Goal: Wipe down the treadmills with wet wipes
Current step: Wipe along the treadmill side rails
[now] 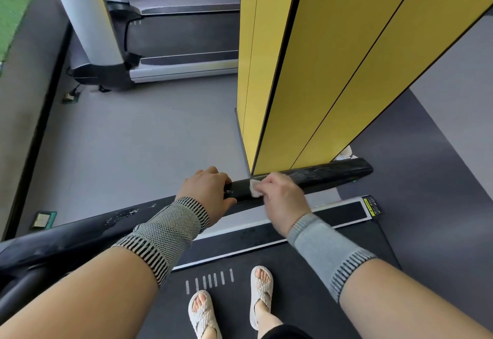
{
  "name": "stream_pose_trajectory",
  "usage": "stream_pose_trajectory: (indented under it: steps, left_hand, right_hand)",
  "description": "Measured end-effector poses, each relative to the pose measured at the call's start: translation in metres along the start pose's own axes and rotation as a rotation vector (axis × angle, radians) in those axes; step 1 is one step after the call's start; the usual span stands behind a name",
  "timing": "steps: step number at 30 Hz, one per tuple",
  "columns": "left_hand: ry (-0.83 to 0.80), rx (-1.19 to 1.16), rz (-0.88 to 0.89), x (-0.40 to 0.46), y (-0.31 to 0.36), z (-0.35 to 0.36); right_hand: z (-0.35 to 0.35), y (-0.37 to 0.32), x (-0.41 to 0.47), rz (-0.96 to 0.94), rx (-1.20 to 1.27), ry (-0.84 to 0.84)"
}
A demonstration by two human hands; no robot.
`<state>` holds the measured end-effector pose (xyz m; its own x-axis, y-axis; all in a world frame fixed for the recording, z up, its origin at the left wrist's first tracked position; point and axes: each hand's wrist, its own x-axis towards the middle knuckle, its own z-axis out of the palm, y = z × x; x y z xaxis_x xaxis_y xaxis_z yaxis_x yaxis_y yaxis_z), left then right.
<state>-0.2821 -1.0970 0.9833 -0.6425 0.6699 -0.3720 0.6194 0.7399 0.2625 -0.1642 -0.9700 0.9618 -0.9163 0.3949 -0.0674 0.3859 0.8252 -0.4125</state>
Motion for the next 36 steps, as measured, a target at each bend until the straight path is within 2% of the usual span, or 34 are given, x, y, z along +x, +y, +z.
stream_pose_trajectory:
  steps: [3,4,7,8,9,12,13,17,18,21,22,23,26,28,30,31,34,35,36]
  left_hand:
    - [0.008,-0.001,0.005,-0.001,0.001,0.000]
    - [0.010,-0.005,0.004,-0.001,0.001,0.001]
    - [0.005,-0.007,-0.002,-0.001,0.000,0.001]
    - [0.003,-0.006,-0.001,-0.001,0.000,0.001]
    - [0.001,-0.005,0.001,-0.002,0.001,0.000]
    - [0.013,-0.006,0.004,-0.004,0.001,0.001]
    - [0.014,-0.009,0.004,-0.004,0.000,0.002]
    - [0.010,0.003,0.016,-0.004,0.000,0.001]
    - [0.006,0.005,0.019,-0.005,-0.001,0.001]
    - [0.013,0.008,0.014,-0.007,-0.007,0.000]
    - [0.016,0.012,0.008,-0.009,-0.009,0.000]
    - [0.015,0.016,0.003,-0.009,-0.012,-0.001]
    - [0.011,0.036,-0.013,-0.012,-0.017,-0.003]
    - [0.011,0.048,-0.018,-0.014,-0.020,-0.004]
    - [0.015,0.047,-0.026,-0.016,-0.022,-0.004]
    - [0.014,0.042,-0.029,-0.016,-0.023,-0.004]
    - [0.005,0.036,-0.032,-0.015,-0.023,-0.004]
    - [0.005,0.035,-0.031,-0.015,-0.023,-0.004]
    - [0.005,0.033,-0.030,-0.015,-0.023,-0.004]
  right_hand:
    - [-0.012,0.036,0.004,0.319,0.022,0.130]
    - [-0.012,0.033,0.002,0.355,0.020,0.156]
    - [0.003,-0.002,-0.006,0.070,0.011,0.043]
    - [0.004,0.001,-0.007,-0.007,0.002,0.051]
    - [-0.002,0.011,-0.004,0.019,0.001,0.063]
    - [-0.016,0.045,0.001,0.361,0.006,0.145]
    - [-0.015,0.040,0.000,0.371,0.003,0.157]
    - [0.003,-0.001,-0.005,-0.005,-0.019,0.039]
    - [-0.004,0.009,-0.001,0.024,-0.023,0.030]
    - [-0.025,0.044,0.007,0.349,-0.072,0.088]
    - [-0.024,0.041,0.008,0.381,-0.084,0.104]
    - [-0.020,0.027,0.008,0.309,-0.084,0.101]
    - [-0.005,-0.009,0.007,0.016,-0.065,-0.056]
    - [-0.017,0.008,0.016,0.097,-0.093,-0.073]
    - [-0.024,0.023,0.022,0.278,-0.131,-0.009]
    - [-0.024,0.016,0.022,0.308,-0.143,0.004]
    - [-0.006,-0.031,0.019,0.073,-0.109,-0.090]
    - [-0.004,-0.034,0.020,0.021,-0.098,-0.116]
    - [-0.009,-0.028,0.022,0.046,-0.099,-0.125]
